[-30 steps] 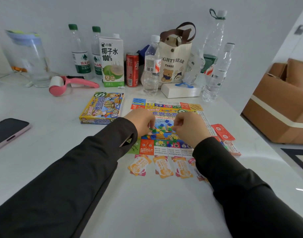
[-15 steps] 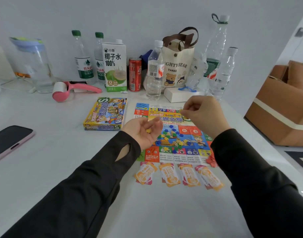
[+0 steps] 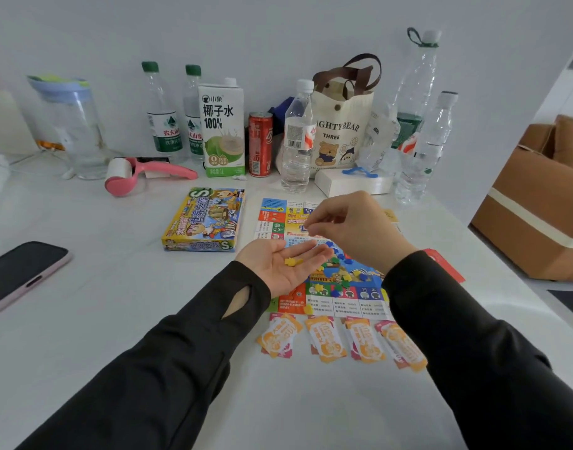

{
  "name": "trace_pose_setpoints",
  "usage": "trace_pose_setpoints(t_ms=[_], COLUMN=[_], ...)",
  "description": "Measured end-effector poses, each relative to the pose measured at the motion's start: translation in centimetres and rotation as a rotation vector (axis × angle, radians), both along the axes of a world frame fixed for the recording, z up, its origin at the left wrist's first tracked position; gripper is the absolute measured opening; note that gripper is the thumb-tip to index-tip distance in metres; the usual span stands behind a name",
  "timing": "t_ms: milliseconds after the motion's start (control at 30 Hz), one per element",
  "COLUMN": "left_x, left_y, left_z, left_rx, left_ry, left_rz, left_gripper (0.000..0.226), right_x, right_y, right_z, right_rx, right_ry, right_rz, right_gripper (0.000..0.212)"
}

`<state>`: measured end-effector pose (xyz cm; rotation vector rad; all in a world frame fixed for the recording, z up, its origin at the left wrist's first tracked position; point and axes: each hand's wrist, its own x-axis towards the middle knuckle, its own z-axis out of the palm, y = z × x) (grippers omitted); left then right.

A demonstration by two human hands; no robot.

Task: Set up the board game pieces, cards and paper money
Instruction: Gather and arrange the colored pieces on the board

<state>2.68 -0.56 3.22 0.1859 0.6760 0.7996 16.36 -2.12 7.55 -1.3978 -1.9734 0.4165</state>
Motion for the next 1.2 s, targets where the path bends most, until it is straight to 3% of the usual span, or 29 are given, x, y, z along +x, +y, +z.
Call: trace_pose_setpoints(t_ms=[200, 267, 367, 467, 567, 800, 933, 1100, 1200], left_x=[-0.5, -0.9, -1.5, -2.1, -2.4, -2.2, -2.0, -1.1, -0.8], left_y=[0.4, 0.8, 1.4, 1.8, 2.0, 1.8, 1.3, 0.6, 0.5], left_z=[-0.2, -0.4, -0.8, -1.0, -1.1, -1.1, -0.8, -0.3, -0.2], left_rx=[0.040, 0.052, 0.056, 0.076, 0.078, 0.063, 0.138, 0.136, 0.097], left_ry=[0.008, 0.011, -0.009, -0.033, -0.041, -0.014, 0.024, 0.105, 0.094], left_rz=[0.118, 0.216, 0.312, 0.319, 0.337, 0.358, 0.305, 0.116, 0.070], left_gripper=[0.040, 0.034, 0.028, 0.017, 0.021, 0.037, 0.030, 0.032, 0.036], right_x=[0.6, 0.7, -0.1, -1.1, -1.5, -2.0, -1.3, -0.5, -1.0], right_y=[0.5, 0.3, -0.5, -1.1, -1.2, -1.4, -1.2, -0.4, -0.1], right_z=[-0.4, -0.3, -0.5, -1.3, -1.9, -2.0, -1.0, -0.2, -1.3], right_rx=[0.044, -0.044, -0.296, -0.421, -0.455, -0.455, -0.424, -0.026, -0.022], right_ry=[0.086, -0.079, -0.377, -0.532, -0.573, -0.629, -0.469, 0.023, 0.018], right_rz=[-0.133, -0.107, 0.122, 0.257, 0.279, 0.302, 0.236, -0.009, 0.010], right_gripper=[0.011, 0.010, 0.008, 0.006, 0.014, 0.009, 0.010, 0.009, 0.008])
